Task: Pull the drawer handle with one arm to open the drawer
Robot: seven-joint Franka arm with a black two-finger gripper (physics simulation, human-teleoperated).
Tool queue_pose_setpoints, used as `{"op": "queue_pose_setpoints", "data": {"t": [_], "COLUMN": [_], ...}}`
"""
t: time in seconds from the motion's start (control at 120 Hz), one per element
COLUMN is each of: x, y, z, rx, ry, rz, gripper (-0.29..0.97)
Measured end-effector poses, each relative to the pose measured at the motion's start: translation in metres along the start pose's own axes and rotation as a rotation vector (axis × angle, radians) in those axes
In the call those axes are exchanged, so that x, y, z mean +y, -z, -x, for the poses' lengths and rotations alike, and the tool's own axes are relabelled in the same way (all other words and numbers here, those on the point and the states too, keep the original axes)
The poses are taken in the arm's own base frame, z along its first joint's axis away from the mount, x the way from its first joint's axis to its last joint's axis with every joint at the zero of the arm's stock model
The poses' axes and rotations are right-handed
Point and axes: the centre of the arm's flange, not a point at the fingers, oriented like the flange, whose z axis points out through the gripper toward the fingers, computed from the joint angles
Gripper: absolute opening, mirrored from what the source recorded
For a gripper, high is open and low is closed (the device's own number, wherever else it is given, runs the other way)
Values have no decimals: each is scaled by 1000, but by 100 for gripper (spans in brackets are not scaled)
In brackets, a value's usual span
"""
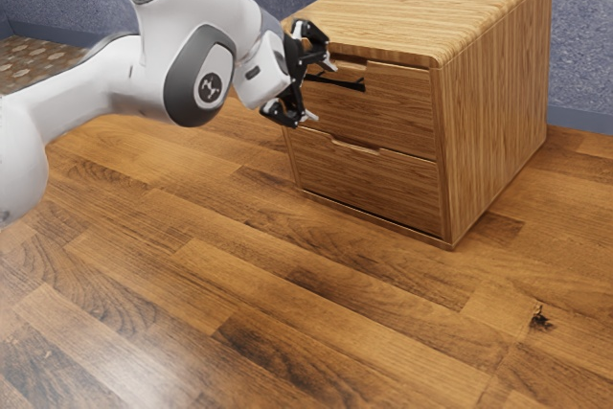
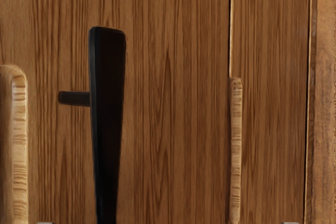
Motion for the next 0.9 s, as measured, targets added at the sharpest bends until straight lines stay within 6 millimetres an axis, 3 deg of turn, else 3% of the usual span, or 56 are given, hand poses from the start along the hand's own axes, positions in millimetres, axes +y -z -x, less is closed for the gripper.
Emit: {"op": "queue_pose_setpoints", "data": {"t": [0.158, 0.383, 0.675, 0.9], "x": [-1, 0, 5, 5], "y": [-2, -5, -18, -18], "z": [-10, -4, 2, 4], "rx": [12, 6, 1, -2], "ry": [-24, -31, -36, -41], "rz": [-4, -4, 12, 13], "gripper": [54, 55, 70, 68]}}
